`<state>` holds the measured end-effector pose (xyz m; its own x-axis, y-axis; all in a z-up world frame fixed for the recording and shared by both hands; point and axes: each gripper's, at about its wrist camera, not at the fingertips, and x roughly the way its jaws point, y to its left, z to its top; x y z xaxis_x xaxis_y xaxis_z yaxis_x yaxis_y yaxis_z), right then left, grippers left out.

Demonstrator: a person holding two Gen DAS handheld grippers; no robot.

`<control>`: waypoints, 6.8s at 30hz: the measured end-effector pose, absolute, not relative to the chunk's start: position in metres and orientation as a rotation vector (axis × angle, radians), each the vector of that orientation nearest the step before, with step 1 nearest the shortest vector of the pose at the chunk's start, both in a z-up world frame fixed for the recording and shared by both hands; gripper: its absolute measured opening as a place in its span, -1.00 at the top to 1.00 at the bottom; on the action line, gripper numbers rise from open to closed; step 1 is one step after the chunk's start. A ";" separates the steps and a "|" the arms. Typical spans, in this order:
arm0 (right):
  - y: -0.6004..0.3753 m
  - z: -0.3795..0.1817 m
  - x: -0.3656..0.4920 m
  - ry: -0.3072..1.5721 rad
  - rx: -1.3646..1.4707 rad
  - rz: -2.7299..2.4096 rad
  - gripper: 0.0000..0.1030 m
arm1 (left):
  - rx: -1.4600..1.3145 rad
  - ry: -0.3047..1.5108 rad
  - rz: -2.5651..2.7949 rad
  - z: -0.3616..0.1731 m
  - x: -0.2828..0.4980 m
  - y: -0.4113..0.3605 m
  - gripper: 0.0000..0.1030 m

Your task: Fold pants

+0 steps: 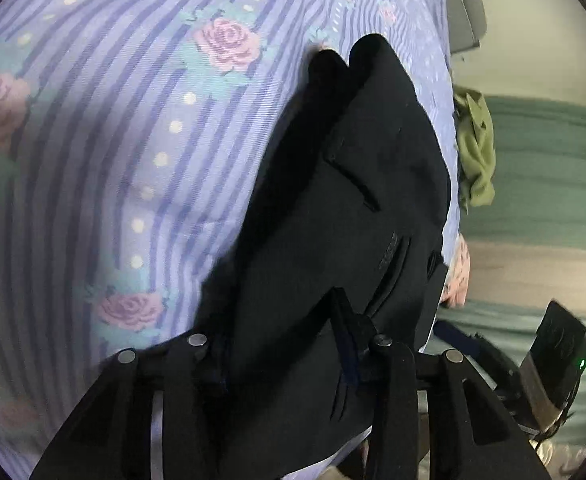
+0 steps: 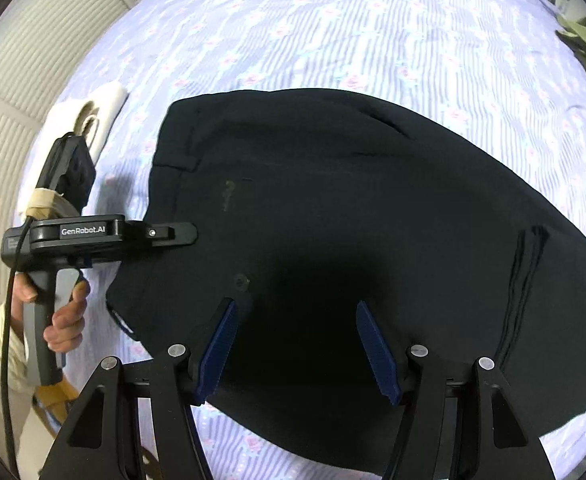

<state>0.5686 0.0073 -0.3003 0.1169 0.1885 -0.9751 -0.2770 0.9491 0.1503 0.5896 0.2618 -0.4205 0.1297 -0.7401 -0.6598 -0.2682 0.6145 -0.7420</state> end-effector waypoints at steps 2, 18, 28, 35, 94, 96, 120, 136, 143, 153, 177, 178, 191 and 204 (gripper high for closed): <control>0.004 -0.298 0.568 1.400 -0.062 0.356 -0.22 | -0.863 1.432 -0.430 -0.408 0.586 0.254 0.45; -0.158 -0.208 0.538 1.170 0.121 0.216 -0.22 | -0.334 1.095 -0.177 -0.190 0.536 0.107 0.67; -0.309 -0.157 0.500 1.038 0.206 0.100 -0.22 | -0.304 1.050 -0.235 -0.149 0.535 -0.052 0.66; -0.396 -0.178 0.469 1.070 0.196 0.063 -0.22 | -0.225 1.131 -0.240 -0.185 0.553 -0.183 0.65; -0.446 -0.330 0.572 1.233 0.473 0.400 0.85 | 0.011 1.267 0.002 -0.274 0.540 -0.230 -0.67; -0.455 -0.309 0.559 1.173 0.493 0.361 0.88 | -0.001 1.265 -0.005 -0.273 0.540 -0.229 -0.67; -0.500 -0.336 0.465 1.193 0.424 0.155 -0.35 | 0.125 1.296 0.070 -0.301 0.493 -0.217 -0.68; -0.496 -0.384 0.472 1.185 0.730 0.477 -0.60 | 0.136 1.290 0.071 -0.311 0.488 -0.224 -0.68; -0.509 -0.404 0.510 1.214 0.925 0.489 -0.57 | 0.131 1.306 0.061 -0.313 0.485 -0.228 -0.68; -0.501 -0.387 0.496 1.208 0.875 0.548 -0.18 | -0.012 1.339 0.037 -0.315 0.484 -0.218 -0.68; -0.409 -0.347 0.525 1.273 0.164 -0.003 0.38 | -0.190 1.335 -0.268 -0.336 0.573 -0.100 -0.64; -0.408 -0.348 0.526 1.276 0.171 -0.005 0.38 | -0.203 1.355 -0.281 -0.342 0.576 -0.101 -0.64; -0.407 -0.349 0.551 1.300 0.181 -0.011 0.35 | -0.324 1.352 -0.554 -0.326 0.568 -0.115 0.00; -0.401 -0.319 0.538 1.276 0.172 -0.020 0.43 | -0.241 1.429 -0.339 -0.325 0.581 -0.140 0.70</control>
